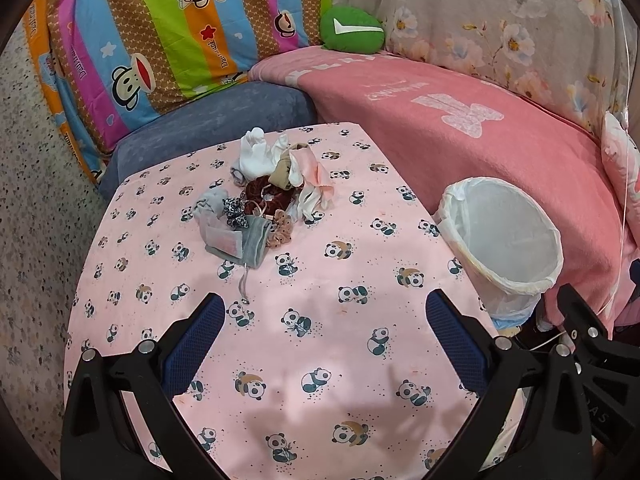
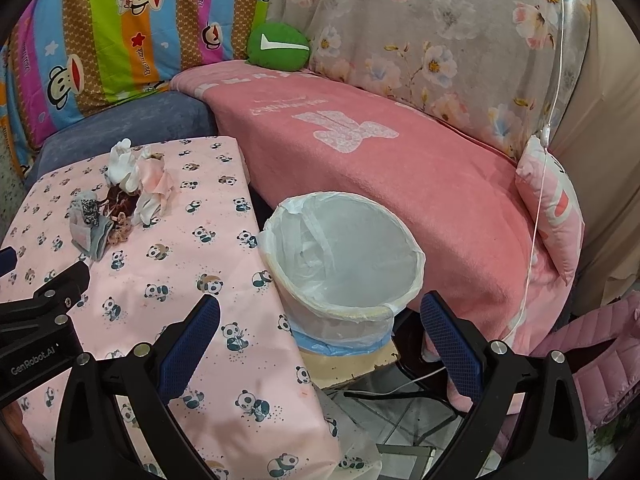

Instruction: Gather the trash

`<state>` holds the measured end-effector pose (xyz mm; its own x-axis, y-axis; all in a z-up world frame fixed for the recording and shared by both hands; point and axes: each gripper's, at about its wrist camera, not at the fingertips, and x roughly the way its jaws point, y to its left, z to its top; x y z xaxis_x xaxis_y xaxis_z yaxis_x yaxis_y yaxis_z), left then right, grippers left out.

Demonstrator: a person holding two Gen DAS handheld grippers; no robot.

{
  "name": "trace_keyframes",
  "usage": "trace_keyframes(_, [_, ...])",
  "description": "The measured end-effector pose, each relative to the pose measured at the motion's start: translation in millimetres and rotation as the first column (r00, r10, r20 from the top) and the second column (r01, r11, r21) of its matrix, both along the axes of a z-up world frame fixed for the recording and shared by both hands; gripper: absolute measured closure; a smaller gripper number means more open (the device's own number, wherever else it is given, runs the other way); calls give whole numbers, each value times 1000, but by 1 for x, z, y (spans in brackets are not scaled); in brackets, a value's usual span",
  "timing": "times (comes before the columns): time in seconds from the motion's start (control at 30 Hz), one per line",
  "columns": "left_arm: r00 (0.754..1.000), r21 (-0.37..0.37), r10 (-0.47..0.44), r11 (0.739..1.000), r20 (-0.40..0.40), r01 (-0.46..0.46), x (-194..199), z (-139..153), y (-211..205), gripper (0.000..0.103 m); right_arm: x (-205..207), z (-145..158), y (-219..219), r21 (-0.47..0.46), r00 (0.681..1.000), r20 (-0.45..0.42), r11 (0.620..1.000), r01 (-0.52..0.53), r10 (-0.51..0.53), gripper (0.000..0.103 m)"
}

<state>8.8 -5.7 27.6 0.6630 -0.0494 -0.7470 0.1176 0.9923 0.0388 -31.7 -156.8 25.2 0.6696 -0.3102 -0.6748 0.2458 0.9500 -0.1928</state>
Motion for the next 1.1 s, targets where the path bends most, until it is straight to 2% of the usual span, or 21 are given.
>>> trace_keyframes(0.7, [1000,-16,-2,1000,-27,2,11,-6,5,7,5,1,-7,25,1000,2,999,28,-29,5])
trace_keyframes(0.9, [998,-38,26,999,-50,-27,24,-12,21,7,14,1,-4,39,999,12,999,34,-34,5])
trace_keyframes(1.1, [997,-29,62,998,-56,-64,42,-21,46,7,33,-2,6,50,1000,13,999,19,-20,5])
